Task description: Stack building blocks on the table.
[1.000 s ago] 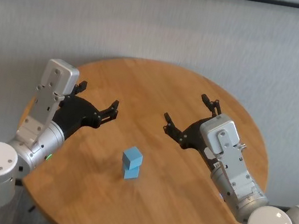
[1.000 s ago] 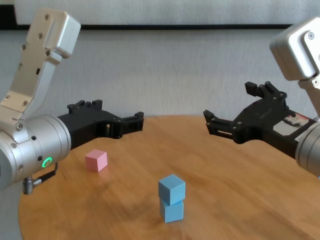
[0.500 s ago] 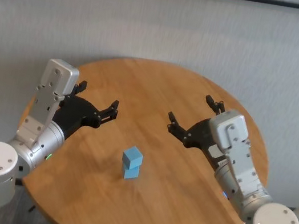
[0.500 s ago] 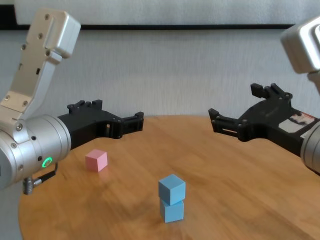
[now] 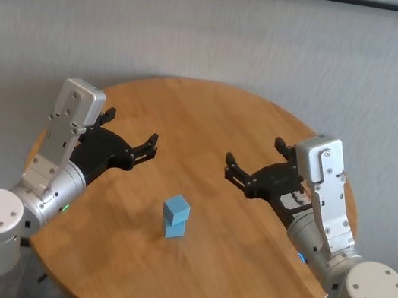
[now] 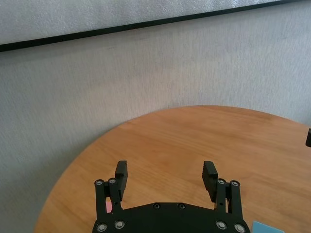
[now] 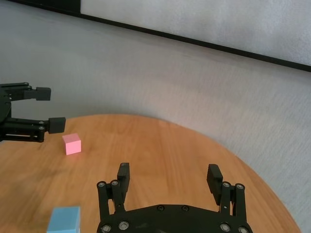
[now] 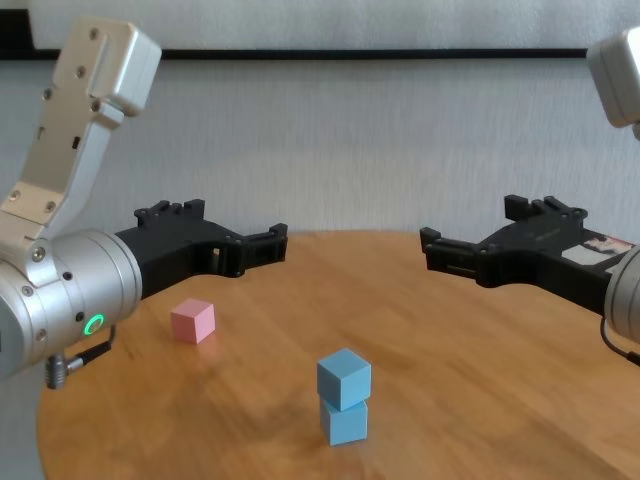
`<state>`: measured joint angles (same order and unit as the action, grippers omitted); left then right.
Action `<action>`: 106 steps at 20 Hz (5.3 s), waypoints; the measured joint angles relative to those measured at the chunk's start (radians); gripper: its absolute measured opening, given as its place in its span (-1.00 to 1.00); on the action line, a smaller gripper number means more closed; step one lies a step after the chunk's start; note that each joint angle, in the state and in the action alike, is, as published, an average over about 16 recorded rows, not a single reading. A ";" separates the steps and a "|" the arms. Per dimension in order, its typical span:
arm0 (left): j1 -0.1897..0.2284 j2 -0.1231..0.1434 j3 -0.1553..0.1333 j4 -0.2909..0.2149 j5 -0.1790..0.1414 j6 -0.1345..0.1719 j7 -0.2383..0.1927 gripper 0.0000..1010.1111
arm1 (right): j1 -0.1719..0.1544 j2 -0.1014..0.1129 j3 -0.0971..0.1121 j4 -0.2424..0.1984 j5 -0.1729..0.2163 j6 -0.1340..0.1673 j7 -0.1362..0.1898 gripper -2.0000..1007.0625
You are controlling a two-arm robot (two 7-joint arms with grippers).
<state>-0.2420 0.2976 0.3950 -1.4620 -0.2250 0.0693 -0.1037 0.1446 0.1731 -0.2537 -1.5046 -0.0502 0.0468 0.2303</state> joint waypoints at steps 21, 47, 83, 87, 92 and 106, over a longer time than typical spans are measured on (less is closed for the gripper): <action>0.000 0.000 -0.001 0.001 -0.002 0.000 -0.005 0.98 | 0.004 0.003 -0.002 0.002 0.016 0.008 0.011 1.00; -0.076 0.034 -0.077 0.299 -0.020 -0.115 -0.203 0.98 | 0.003 0.001 0.000 0.000 0.013 0.008 0.008 1.00; -0.360 -0.045 -0.091 0.792 0.021 -0.219 -0.404 0.98 | 0.002 0.001 0.000 0.000 0.013 0.008 0.008 1.00; -0.401 -0.057 -0.092 0.862 0.020 -0.245 -0.432 0.98 | 0.002 0.001 0.000 0.000 0.013 0.008 0.008 1.00; -0.446 -0.070 -0.091 0.940 0.025 -0.272 -0.455 0.98 | 0.002 0.001 -0.001 0.000 0.013 0.008 0.008 1.00; -0.522 -0.099 -0.102 1.082 0.050 -0.317 -0.490 0.98 | 0.002 0.001 -0.001 0.000 0.013 0.008 0.008 1.00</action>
<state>-0.7640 0.1990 0.2934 -0.3800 -0.1752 -0.2478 -0.5941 0.1470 0.1743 -0.2542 -1.5050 -0.0372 0.0549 0.2383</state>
